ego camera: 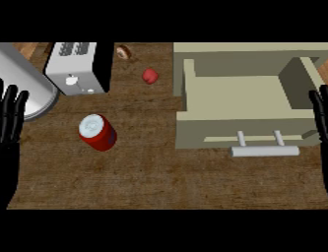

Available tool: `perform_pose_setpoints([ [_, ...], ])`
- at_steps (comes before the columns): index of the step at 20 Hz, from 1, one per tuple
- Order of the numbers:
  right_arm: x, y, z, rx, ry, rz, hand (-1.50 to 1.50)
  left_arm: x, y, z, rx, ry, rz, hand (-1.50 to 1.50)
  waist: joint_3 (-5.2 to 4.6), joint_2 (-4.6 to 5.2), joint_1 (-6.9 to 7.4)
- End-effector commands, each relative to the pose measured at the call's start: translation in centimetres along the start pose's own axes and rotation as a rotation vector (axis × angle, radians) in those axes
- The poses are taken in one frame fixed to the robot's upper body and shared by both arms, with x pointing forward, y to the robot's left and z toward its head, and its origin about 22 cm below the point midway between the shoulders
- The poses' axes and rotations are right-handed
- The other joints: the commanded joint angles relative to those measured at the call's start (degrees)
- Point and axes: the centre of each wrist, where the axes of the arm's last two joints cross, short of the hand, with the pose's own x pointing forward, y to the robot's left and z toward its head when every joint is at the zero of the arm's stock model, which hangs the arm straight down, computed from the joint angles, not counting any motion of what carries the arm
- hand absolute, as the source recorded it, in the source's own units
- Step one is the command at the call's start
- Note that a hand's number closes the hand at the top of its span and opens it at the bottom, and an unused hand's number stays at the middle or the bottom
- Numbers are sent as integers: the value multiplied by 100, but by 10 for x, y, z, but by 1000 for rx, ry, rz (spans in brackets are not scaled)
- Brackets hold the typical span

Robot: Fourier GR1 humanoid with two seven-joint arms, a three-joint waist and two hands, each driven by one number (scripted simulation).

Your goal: Pick up the can, place it into the drawer and close the drawer

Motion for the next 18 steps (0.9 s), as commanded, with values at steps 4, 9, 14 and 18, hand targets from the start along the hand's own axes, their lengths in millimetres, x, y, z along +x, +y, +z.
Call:
perform_pose_setpoints([
  [4, 3, 8, -2, 33, 9, -56, -150, -14, 0, -24, -342, -59, 243, -150, -25, 143, 16],
  [9, -24, -17, 17, -175, 309, -6, -150, -45, 35, -23, -492, 281, 143, -150, -17, 181, -54],
  [14, -12, -40, 33, -201, 329, -2, -150, -24, 87, -48, -549, 303, 171, -150, -8, 115, 57],
  [18, -6, -51, 55, -215, 343, -1, -150, -16, 95, -46, -570, 314, 190, -150, -7, 109, 84],
])
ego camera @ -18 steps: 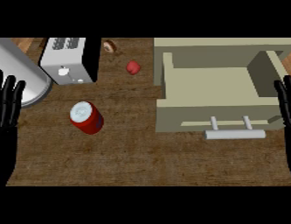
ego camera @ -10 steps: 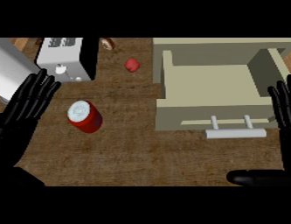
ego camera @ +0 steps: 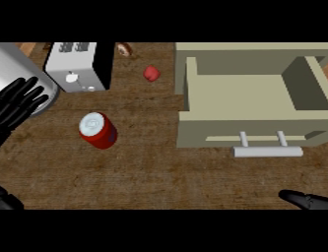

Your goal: Pick up the can, place it into the drawer and close the drawer

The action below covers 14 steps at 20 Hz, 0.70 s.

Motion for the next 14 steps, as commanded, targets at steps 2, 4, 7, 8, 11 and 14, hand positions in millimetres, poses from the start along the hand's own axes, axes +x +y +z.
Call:
perform_pose_setpoints([
  [2, 7, -29, 22, 1, 29, -6, -150, 0, 34, 10, -25, 16, 12, -150, 1, -5, 2],
  [4, -22, -32, 16, -17, 27, 12, -150, -10, 18, 21, -8, 10, 22, -150, 2, -3, 42],
  [7, -3, -47, 31, -15, 27, 12, -150, 10, 19, 26, -20, 29, 18, -150, 2, -10, 35],
  [8, 8, -45, 19, 3, 17, -7, -150, 23, 22, 31, -9, 30, 6, -150, 2, -10, 51],
  [11, -1, -62, 36, -4, -10, -4, -150, 21, 35, 33, 34, 59, 110, -150, 4, -12, 30],
  [14, -5, -64, 42, -4, 27, -3, -150, 23, 29, 26, 24, 77, 151, -150, 3, -11, 29],
])
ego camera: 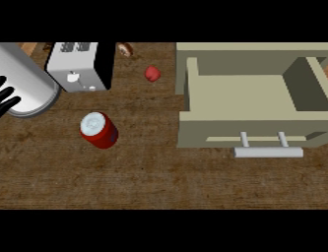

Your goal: Pick up the can, place it into the drawer and close the drawer

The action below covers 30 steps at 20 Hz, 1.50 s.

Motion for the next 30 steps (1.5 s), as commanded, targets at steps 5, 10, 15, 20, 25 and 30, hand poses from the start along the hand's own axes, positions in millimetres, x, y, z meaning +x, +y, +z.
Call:
perform_pose_setpoints([
  [5, 5, -18, 15, 6, -6, 1, -150, 4, -2, -10, 5, 78, 154, -150, 0, -3, 6],
  [10, 20, -32, 21, 7, -4, 9, -150, -28, 1, -32, 15, 99, 206, -150, -3, 5, -40],
  [15, 7, -47, 41, 15, -2, 1, -150, -39, -13, -48, 6, 124, 255, -150, -1, 2, -39],
  [20, 9, -40, 30, 7, 4, -1, -150, -60, -5, -47, 35, 160, 237, -150, -3, 9, -16],
  [25, 3, -38, 42, 10, 0, 8, -150, -87, -26, -72, 30, 165, 171, -150, -3, 10, -37],
  [30, -4, -52, 45, -2, 6, -13, -150, -117, -17, -59, 42, 180, 163, -150, -3, 11, -22],
])
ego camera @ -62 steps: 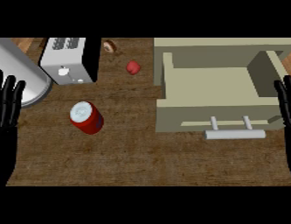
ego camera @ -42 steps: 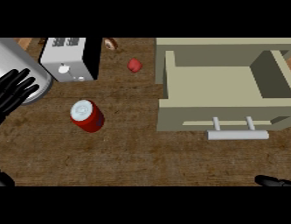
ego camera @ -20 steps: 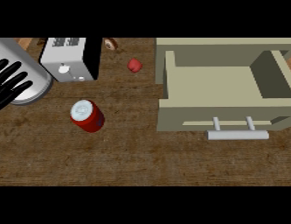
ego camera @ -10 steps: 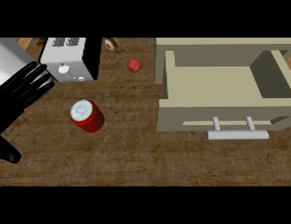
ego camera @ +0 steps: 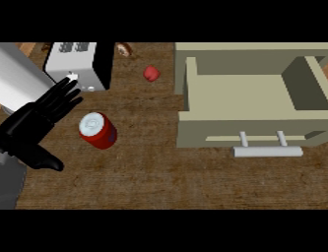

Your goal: Pick up the can, place it into the drawer and close the drawer

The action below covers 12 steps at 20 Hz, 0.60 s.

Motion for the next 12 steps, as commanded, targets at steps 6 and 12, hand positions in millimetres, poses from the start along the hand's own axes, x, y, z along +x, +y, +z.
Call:
perform_pose_setpoints([
  [6, 3, 8, -1, -8, 21, -17, -150, -41, -1, -13, 55, 31, -28, -150, 1, 1, 21],
  [12, 13, -7, 7, 14, 8, 2, -150, -83, 20, -20, 115, 13, -35, -150, -2, 11, -26],
])
